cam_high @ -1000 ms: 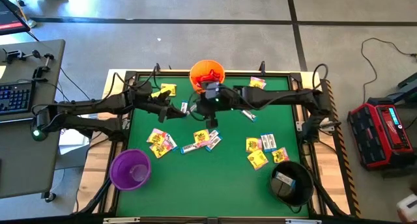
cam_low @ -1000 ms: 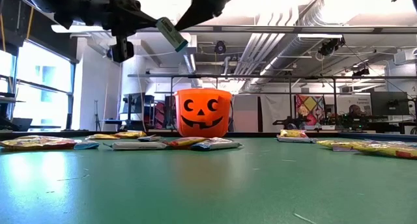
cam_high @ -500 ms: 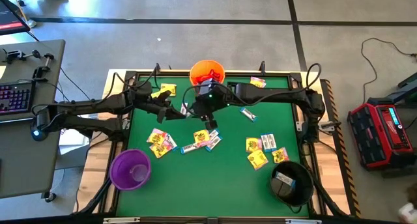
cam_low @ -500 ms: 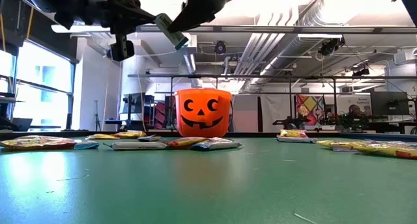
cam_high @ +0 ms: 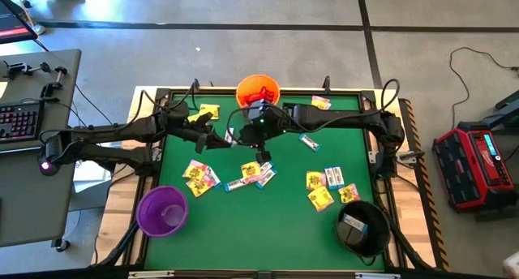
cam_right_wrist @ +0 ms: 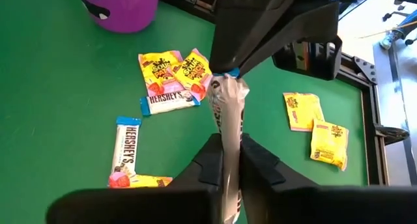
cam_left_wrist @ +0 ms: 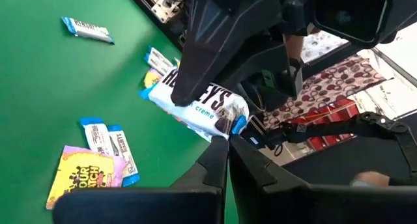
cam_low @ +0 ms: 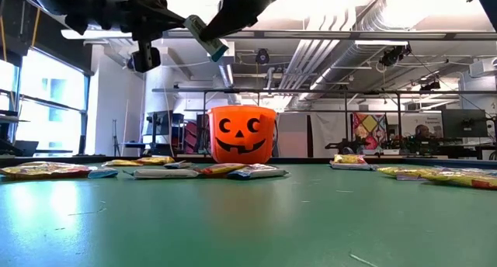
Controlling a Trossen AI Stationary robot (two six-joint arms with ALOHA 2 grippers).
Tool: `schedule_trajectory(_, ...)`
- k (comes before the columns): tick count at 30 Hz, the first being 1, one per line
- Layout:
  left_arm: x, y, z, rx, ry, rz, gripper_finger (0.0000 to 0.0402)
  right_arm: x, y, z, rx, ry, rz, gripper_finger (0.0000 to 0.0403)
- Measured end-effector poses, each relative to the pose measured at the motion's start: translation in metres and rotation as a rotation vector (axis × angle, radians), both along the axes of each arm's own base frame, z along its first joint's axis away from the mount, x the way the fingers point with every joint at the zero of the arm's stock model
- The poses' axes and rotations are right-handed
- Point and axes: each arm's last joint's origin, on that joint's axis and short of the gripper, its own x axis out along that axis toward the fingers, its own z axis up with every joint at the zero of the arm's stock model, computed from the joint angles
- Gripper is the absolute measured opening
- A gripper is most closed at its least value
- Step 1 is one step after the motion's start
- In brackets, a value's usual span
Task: Sort candy by brand, put in halloween buckets
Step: Put the white chocolate bar into the black bucket
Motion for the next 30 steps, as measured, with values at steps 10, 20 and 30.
schedule_trajectory(10, 0.001, 0.003, 0.004, 0.129, -0.06, 0.061, 0.007, -0.005, -0.003, 0.001, 0.117, 0.041, -0.111, 0.0017)
schedule_trajectory(20, 0.002, 0.007, 0.012, 0.24, -0.146, 0.093, 0.0134, -0.036, -0.007, 0.022, 0.224, 0.155, -0.269, 0.0016)
schedule_trajectory(30, -0.003, 0.022, 0.014, 0.316, -0.155, 0.168, 0.0145, -0.078, 0.014, 0.043, 0.344, 0.318, -0.421, 0.0016)
